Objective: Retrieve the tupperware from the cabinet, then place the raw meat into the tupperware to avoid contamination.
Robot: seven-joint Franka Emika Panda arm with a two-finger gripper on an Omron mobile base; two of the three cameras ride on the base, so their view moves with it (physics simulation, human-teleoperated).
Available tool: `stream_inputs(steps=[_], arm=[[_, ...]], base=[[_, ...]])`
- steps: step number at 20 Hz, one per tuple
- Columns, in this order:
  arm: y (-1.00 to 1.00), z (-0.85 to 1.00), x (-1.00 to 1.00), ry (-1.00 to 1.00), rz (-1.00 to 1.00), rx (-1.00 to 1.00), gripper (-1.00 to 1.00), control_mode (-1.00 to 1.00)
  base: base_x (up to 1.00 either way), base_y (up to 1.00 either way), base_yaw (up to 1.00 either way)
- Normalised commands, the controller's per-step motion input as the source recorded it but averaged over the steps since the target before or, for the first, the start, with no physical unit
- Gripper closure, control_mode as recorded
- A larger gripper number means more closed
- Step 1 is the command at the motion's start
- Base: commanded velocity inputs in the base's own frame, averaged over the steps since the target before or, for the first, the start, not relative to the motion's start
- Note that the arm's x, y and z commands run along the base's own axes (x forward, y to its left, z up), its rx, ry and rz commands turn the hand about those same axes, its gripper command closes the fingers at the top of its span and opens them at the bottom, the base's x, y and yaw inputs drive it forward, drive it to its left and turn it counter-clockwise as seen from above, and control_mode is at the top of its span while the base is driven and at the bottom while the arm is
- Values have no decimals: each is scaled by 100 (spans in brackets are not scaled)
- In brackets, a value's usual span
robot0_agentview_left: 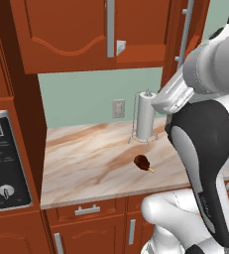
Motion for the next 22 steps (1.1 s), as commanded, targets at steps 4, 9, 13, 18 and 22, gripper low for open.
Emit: stream_inputs(steps=[4,9,13,18,22], arm=[[0,-15,7,14,7,-28,-100,-100],[0,-13,7,3,5,-31,-100,-100],[0,-17,7,-2,5,-33,-100,-100],[-3,-34,13,-8,6,-22,-100,-100],[-12,-31,20,-6,6,-4,-100,-100]], base=[[0,0,0],[0,0,0],[0,0,0],[0,0,0],[0,0,0]])
